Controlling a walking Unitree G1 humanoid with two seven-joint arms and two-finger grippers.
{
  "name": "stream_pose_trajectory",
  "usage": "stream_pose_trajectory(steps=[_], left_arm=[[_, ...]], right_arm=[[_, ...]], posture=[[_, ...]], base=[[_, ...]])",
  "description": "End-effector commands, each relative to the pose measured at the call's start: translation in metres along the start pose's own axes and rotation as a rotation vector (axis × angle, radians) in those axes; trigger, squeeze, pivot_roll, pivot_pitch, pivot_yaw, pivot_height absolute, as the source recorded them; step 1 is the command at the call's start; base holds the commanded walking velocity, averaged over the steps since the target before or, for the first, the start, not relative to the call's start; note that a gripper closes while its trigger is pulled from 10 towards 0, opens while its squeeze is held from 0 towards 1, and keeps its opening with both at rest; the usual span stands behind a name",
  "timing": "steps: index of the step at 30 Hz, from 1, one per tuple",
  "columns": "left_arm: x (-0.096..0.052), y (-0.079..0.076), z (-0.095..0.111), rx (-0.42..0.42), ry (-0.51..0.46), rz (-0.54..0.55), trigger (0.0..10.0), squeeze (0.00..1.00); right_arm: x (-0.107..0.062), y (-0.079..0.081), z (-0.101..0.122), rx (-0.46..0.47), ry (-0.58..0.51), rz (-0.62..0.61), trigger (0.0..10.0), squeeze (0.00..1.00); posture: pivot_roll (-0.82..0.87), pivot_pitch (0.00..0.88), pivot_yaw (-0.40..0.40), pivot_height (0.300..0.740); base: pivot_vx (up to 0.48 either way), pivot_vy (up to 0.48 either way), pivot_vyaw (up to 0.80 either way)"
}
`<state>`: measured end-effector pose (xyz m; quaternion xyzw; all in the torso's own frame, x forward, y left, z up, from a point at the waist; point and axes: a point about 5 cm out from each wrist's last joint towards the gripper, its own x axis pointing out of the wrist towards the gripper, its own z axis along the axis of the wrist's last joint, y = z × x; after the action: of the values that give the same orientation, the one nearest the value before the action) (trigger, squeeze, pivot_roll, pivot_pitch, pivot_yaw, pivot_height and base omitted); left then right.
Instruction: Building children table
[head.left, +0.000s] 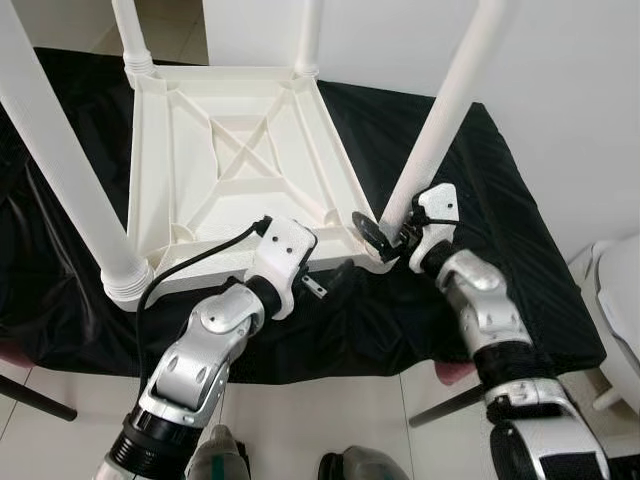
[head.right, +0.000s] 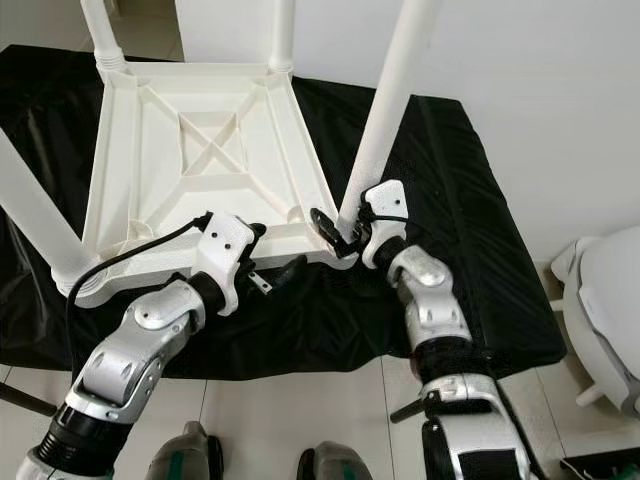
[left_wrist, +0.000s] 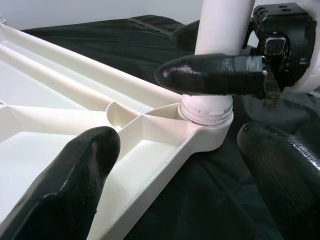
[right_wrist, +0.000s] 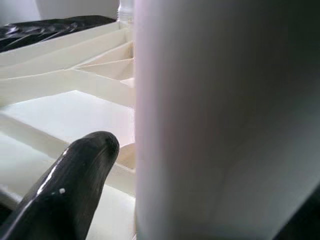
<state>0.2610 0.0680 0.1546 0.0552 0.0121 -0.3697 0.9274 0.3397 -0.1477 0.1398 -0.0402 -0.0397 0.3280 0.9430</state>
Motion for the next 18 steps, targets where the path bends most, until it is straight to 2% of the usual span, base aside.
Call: stream_pose_trajectory(steps=[1,7,8,9,10,12,13,18], left_arm=[[0.001,-0.002,-0.001,-0.004,0.005,-0.017,10.0,0.00],[0.000,-0.001,0.000,-0.002,0.002,-0.009,10.0,0.00],[0.000,0.000,0.000,-0.002,0.001,-0.005,10.0,0.00],[0.000,0.000,0.000,-0.002,0.001,-0.005,10.0,0.00],[0.000,-0.001,0.000,-0.003,0.001,-0.003,10.0,0.00],[0.000,-0.001,0.000,-0.003,0.000,-0.003,10.0,0.00],[0.000,-0.001,0.001,-0.003,-0.001,-0.003,10.0,0.00],[0.001,0.000,0.001,-0.002,-0.003,-0.005,10.0,0.00]], right_arm=[[0.000,0.001,-0.005,-0.014,0.034,0.048,10.0,0.00],[0.001,0.001,-0.014,-0.054,0.094,0.120,10.0,0.00],[0.000,0.001,-0.016,-0.051,0.107,0.136,9.2,0.00],[0.000,0.001,-0.016,-0.051,0.107,0.136,9.2,0.00],[-0.001,0.000,-0.019,-0.047,0.119,0.145,6.6,0.00],[-0.002,-0.001,-0.020,-0.042,0.124,0.154,6.6,0.00],[-0.004,-0.002,-0.023,-0.035,0.129,0.152,0.0,0.00],[-0.007,-0.005,-0.029,-0.020,0.133,0.144,0.0,0.00]], posture=[[0.00,0.000,-0.074,0.740],[0.01,0.000,-0.079,0.740],[0.01,0.000,-0.080,0.740],[0.01,0.000,-0.080,0.740],[0.01,0.000,-0.081,0.740],[0.01,0.000,-0.080,0.740],[0.01,0.000,-0.077,0.740],[0.01,0.000,-0.074,0.740]], base=[[0.000,0.000,0.00],[0.000,0.000,0.00],[0.000,0.000,0.00],[0.000,0.000,0.00],[0.000,0.000,0.00],[0.000,0.000,0.00],[0.000,0.000,0.00],[0.000,0.000,0.00]])
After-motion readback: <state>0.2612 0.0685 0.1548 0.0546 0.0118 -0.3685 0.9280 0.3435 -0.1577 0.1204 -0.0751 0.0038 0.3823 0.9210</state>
